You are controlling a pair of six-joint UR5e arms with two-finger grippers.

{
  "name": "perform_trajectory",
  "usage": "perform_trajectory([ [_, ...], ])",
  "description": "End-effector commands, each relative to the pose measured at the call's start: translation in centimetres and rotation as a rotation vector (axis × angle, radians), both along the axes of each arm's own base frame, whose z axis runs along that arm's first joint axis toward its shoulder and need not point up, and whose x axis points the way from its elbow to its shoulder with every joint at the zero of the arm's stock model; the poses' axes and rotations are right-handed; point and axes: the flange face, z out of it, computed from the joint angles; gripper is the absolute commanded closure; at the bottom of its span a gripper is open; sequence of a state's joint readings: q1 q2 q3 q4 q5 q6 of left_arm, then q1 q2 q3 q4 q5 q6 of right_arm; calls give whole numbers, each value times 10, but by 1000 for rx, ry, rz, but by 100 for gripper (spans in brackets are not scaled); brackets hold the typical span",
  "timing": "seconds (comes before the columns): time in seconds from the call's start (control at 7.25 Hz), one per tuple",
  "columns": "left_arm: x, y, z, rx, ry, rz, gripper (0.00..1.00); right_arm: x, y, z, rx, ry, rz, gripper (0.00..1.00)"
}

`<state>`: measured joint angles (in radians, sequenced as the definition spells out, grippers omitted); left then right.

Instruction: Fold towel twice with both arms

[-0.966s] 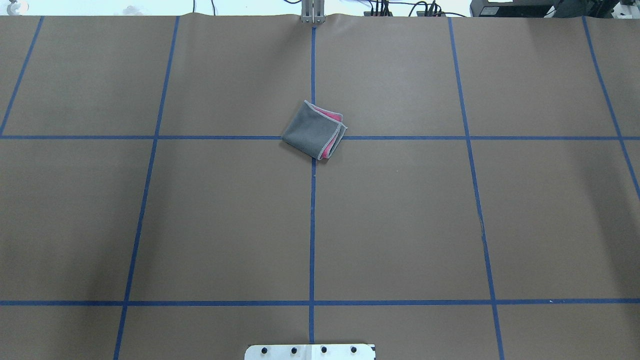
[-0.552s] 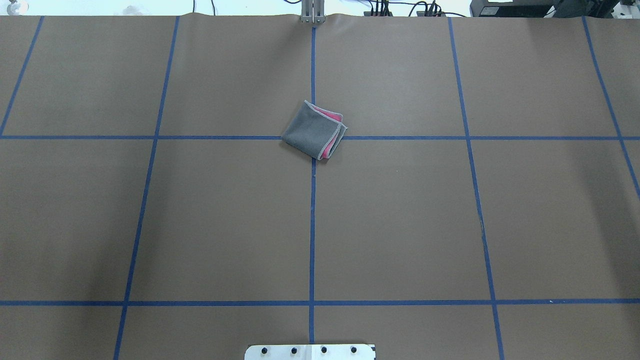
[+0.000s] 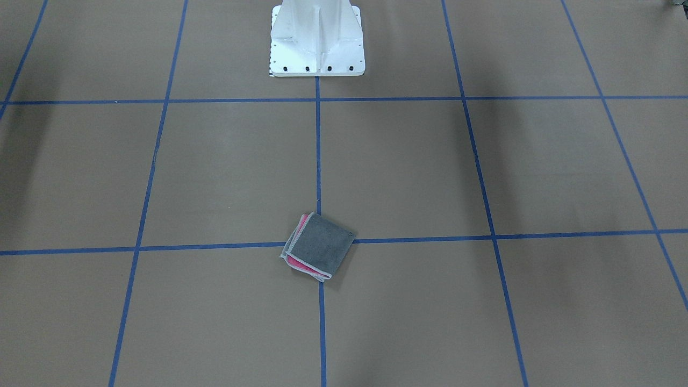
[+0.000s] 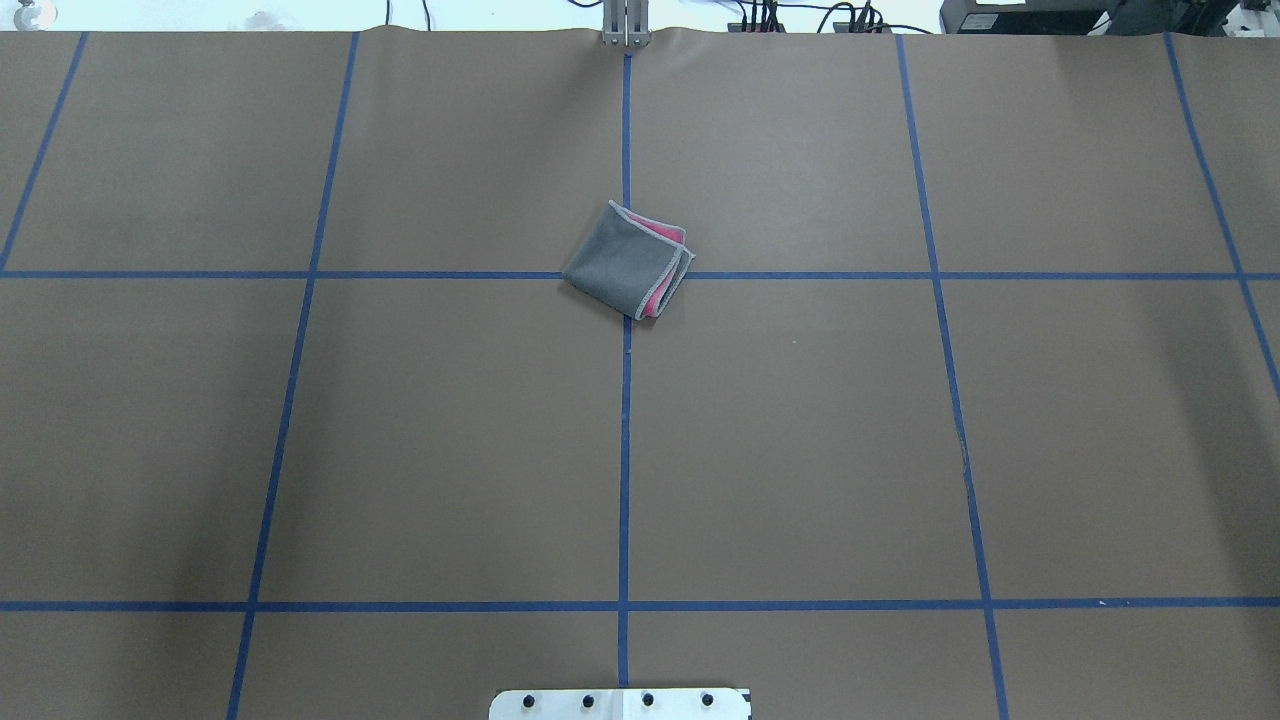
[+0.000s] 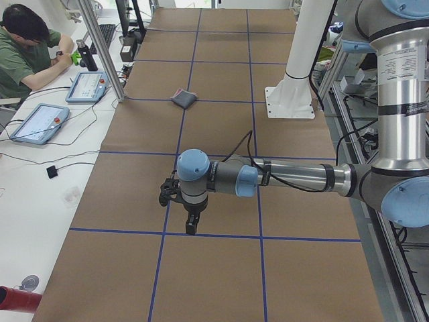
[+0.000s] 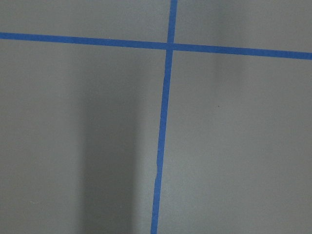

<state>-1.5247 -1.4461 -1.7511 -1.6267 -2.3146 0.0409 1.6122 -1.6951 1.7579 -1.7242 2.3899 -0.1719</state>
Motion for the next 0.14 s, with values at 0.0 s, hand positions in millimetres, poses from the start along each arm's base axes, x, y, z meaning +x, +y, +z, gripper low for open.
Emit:
perform_trajectory([
  [0.0, 0, -2, -1, 2, 2, 1, 0, 2, -2, -2, 5, 0, 5, 0],
])
